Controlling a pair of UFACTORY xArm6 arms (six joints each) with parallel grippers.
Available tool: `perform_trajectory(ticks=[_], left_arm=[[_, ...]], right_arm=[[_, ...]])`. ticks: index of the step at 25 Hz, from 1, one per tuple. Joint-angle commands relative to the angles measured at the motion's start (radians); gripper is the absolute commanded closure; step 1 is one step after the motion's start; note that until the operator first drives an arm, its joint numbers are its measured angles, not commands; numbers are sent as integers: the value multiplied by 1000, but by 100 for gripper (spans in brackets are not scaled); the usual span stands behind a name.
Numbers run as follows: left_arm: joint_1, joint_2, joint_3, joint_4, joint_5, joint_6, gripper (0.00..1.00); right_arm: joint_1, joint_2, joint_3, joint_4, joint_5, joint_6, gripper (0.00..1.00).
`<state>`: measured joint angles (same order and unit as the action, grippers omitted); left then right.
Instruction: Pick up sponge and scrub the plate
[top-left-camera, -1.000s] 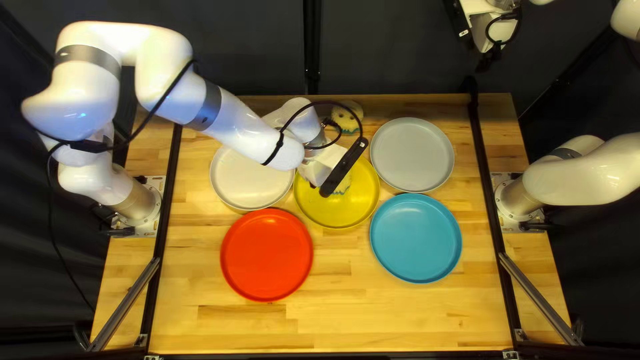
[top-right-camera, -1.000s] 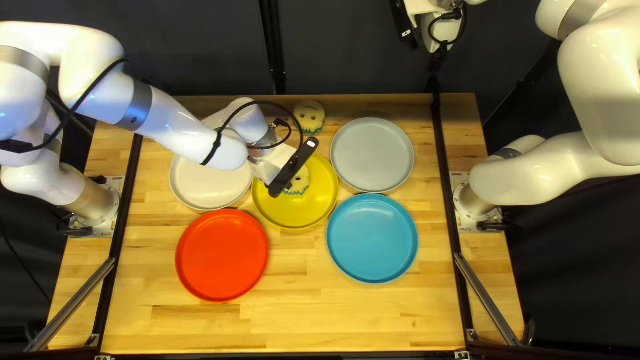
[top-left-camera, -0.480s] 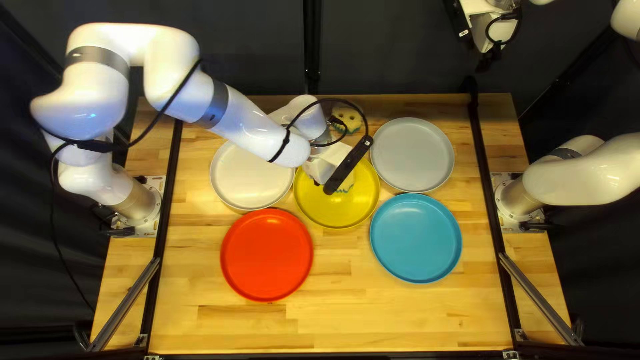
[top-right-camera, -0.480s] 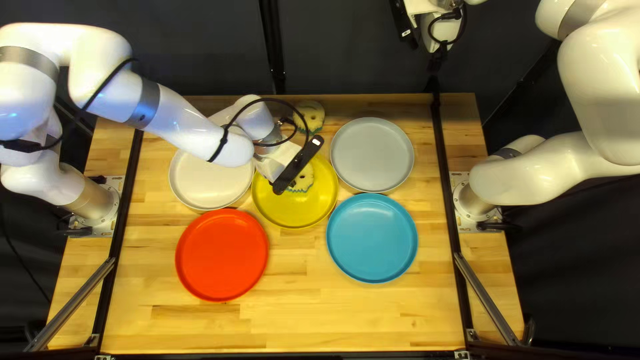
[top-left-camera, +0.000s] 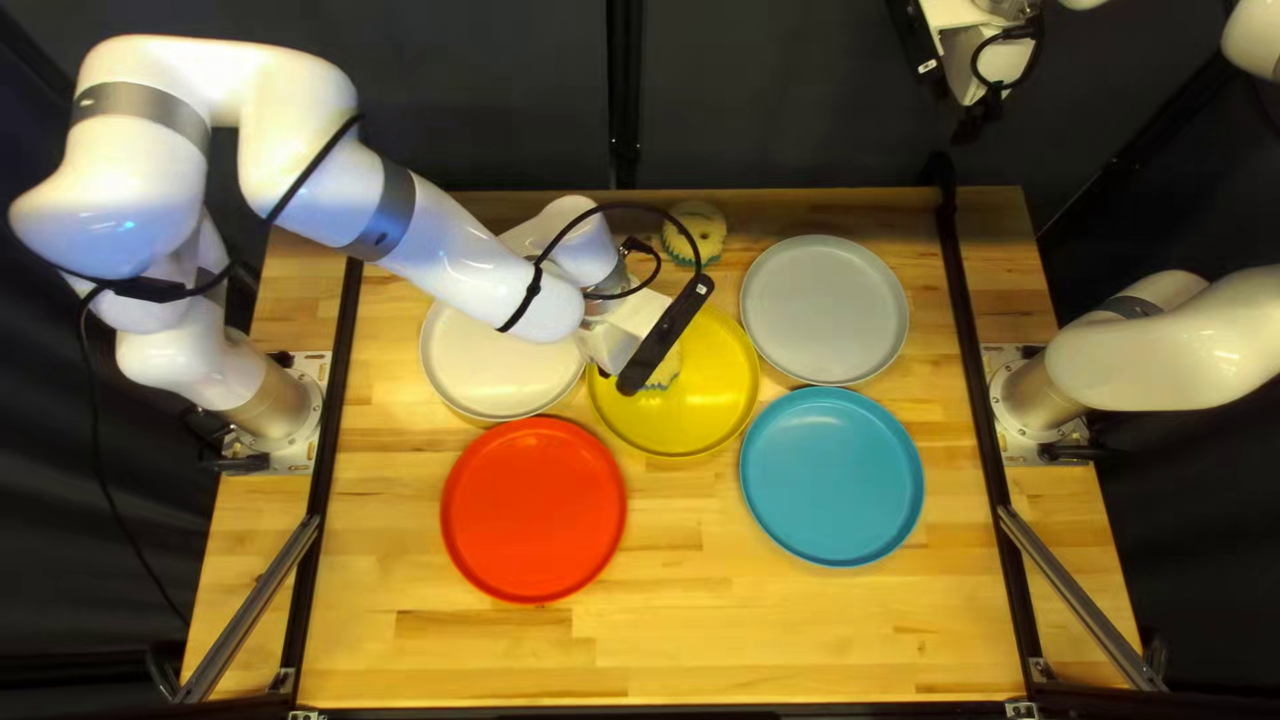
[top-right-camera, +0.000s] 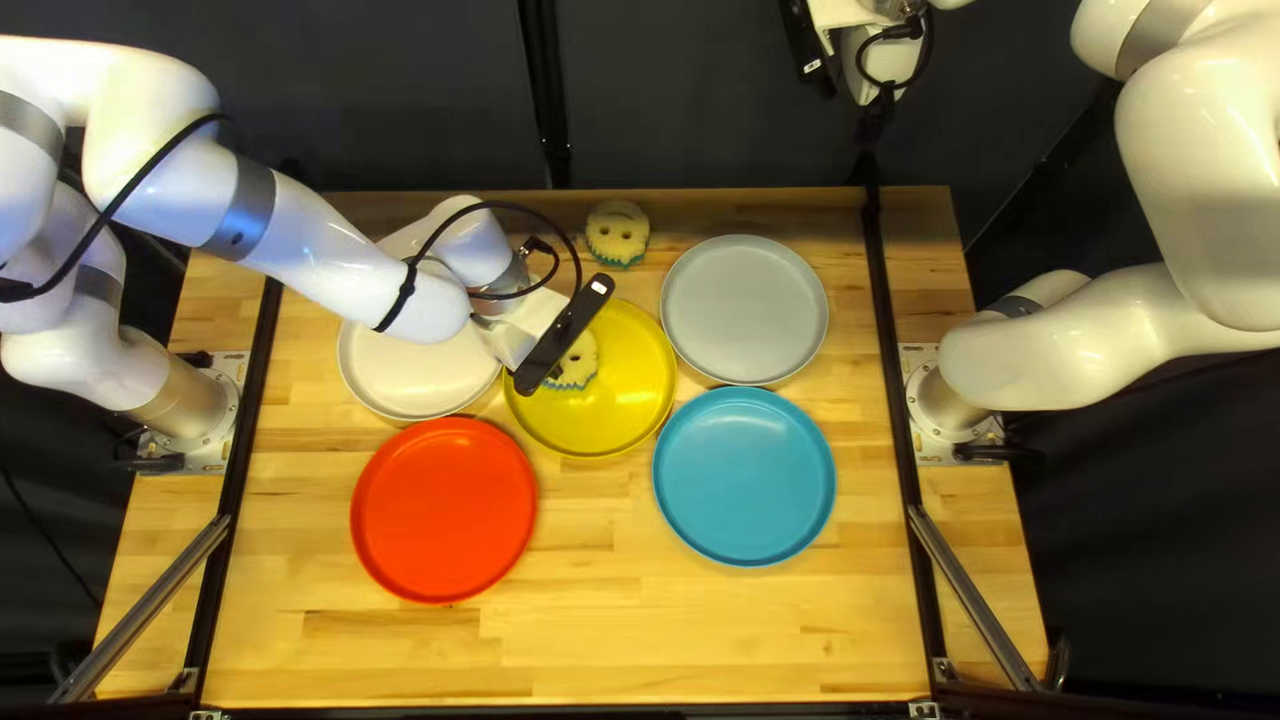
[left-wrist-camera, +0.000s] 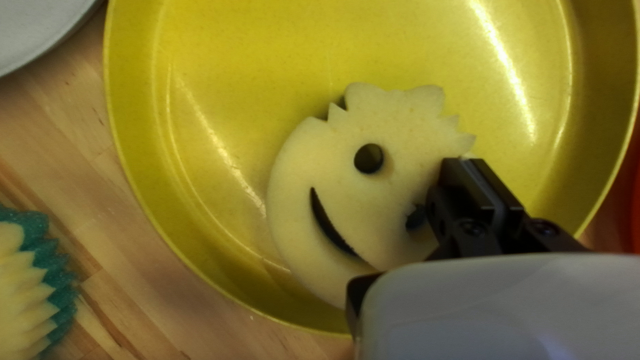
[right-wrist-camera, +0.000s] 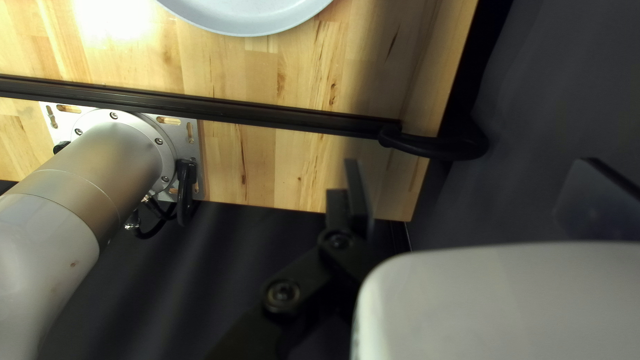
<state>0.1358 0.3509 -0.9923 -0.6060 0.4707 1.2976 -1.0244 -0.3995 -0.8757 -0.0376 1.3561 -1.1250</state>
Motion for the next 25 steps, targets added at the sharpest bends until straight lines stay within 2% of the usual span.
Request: perform_trajectory(ticks=[1,5,9,20,22,25], left_arm=[[16,76,-108,11,31,10,100],[20,103,-152,18,44,12,100],[21,101,-148,16,43,18,100],[34,-87,114,-28,-1,42,100],[34,-92,122,-28,-1,36,100],[34,-57,80,-23,4,30,100]], right_arm=[[0,0,0,0,0,0,0],[0,0,0,0,0,0,0],[0,0,0,0,0,0,0],[0,0,0,0,0,0,0],[0,0,0,0,0,0,0],[0,0,0,0,0,0,0]])
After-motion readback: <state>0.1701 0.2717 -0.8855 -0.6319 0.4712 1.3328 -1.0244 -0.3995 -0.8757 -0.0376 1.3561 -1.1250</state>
